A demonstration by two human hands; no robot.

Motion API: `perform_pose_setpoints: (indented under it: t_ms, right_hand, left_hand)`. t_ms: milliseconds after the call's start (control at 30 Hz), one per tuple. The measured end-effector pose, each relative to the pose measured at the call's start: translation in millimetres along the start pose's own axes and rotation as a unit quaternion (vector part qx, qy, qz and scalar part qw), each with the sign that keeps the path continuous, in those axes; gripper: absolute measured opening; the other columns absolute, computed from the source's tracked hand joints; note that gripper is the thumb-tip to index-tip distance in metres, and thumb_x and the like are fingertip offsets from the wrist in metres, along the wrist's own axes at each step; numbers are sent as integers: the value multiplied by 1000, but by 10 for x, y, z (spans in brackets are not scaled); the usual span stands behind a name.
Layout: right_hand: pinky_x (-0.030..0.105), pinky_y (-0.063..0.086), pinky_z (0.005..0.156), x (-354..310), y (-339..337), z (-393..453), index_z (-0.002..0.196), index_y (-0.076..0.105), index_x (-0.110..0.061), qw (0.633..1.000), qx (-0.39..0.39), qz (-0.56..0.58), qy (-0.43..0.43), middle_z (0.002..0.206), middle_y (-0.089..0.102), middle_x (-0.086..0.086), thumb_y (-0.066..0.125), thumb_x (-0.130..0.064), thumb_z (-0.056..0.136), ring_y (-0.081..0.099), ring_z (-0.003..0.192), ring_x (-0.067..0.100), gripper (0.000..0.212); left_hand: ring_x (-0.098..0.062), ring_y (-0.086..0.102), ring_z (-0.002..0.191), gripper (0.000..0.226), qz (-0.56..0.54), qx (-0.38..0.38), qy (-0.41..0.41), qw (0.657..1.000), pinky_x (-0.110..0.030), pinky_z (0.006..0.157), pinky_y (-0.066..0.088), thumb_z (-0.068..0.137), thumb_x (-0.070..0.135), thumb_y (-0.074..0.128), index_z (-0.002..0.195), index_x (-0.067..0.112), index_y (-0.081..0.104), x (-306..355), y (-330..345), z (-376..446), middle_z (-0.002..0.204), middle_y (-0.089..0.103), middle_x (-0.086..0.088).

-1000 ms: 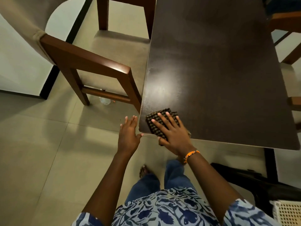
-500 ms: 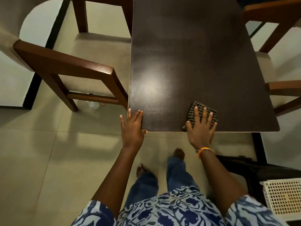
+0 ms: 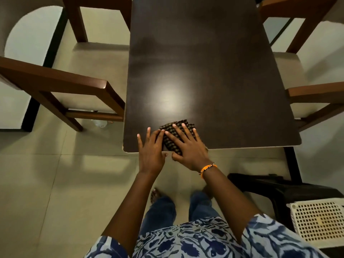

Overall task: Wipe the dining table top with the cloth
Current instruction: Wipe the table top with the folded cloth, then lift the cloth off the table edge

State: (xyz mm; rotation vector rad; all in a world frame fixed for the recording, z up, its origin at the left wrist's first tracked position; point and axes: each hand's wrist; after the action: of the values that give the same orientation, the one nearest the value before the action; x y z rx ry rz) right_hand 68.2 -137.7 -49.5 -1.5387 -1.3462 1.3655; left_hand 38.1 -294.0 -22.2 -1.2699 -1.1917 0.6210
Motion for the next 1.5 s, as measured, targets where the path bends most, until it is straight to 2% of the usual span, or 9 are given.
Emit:
perform_pose_setpoints:
  t_ms: [667, 900, 1100, 1167, 1233, 1300, 1400, 1433, 1500]
  right_hand:
    - [56, -2, 114, 2583, -485, -1326, 146, 12, -44, 977, 70, 23, 200, 160, 6, -7, 33, -51, 85, -3, 148, 20, 65]
    - [54, 23, 110, 2971, -561, -1570, 145, 15, -45, 958, 86, 110, 251, 160, 6, -9, 34, -50, 83, -2, 147, 21, 65]
    - [42, 35, 105, 3005, -523, -1578, 146, 29, -34, 926, 178, 224, 247, 158, 15, -1, 52, -33, 90, 23, 139, 25, 60]
    - [32, 40, 100, 3030, -534, -1584, 145, 32, -30, 872, 213, 352, 266, 151, 32, 4, 53, -19, 92, 40, 129, 17, 58]
    - [21, 52, 81, 3042, -571, -1613, 141, 38, -26, 753, 242, 528, 308, 126, 56, 6, 45, -13, 95, 58, 104, 11, 49]
    - [29, 51, 89, 3093, -590, -1691, 133, 47, -16, 633, 249, 638, 359, 117, 60, 6, 36, -16, 98, 59, 104, 20, 37]
    - [41, 46, 97, 3070, -564, -1881, 133, 49, -6, 460, 240, 758, 395, 125, 59, 15, 32, -33, 98, 58, 109, 27, 47]
    - [38, 47, 92, 3033, -594, -1970, 133, 49, -7, 422, 258, 774, 396, 124, 59, 15, 32, -36, 97, 60, 105, 25, 50]
    - [33, 48, 87, 2925, -723, -2057, 132, 51, -7, 407, 273, 780, 388, 126, 59, 16, 33, -37, 97, 61, 101, 22, 50]
  left_hand:
    - [-24, -5, 146, 73, 10, -59, 150, 987, -41, 111, -16, 88, 22, 57, 148, 17, 16, 2308, 606, 497, 155, 21, -1]
    - [-22, -4, 146, 69, -40, -77, 159, 983, -36, 113, -13, 89, 23, 56, 147, 16, 19, 2744, 714, 582, 154, 24, -1]
    - [-18, -2, 146, 67, -122, -127, 139, 975, -36, 116, -4, 91, 27, 54, 147, 17, 19, 2975, 707, 583, 155, 23, -2]
    - [-17, 2, 146, 64, -146, -145, 119, 971, -36, 117, 3, 93, 33, 49, 147, 19, 20, 3019, 690, 563, 155, 22, -3]
    - [-18, 11, 145, 59, -157, -161, 107, 968, -38, 116, 14, 95, 38, 43, 147, 20, 20, 3075, 660, 551, 154, 26, -4]
    - [-20, 30, 138, 54, -194, -170, 108, 960, -37, 110, 30, 97, 38, 39, 146, 19, 26, 3160, 624, 574, 148, 37, -4]
    - [-19, 46, 127, 47, -292, -222, 106, 924, -31, 103, 36, 98, 37, 36, 140, 16, 39, 3286, 587, 566, 138, 50, -7]
    - [-19, 46, 127, 47, -322, -261, 103, 904, -30, 103, 36, 98, 38, 35, 138, 15, 41, 3356, 592, 596, 137, 51, -8]
    - [-18, 46, 127, 51, -372, -322, 67, 868, -31, 105, 35, 96, 46, 33, 138, 18, 42, 3471, 613, 649, 138, 50, -5]
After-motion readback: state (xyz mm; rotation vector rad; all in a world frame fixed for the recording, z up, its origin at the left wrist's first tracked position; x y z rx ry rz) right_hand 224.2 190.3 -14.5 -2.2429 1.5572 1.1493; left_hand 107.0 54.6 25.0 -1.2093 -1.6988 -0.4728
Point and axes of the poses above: each hand's wrist, its own z-axis towards the middle knuckle, its own y-axis out of the palm, x = y × z
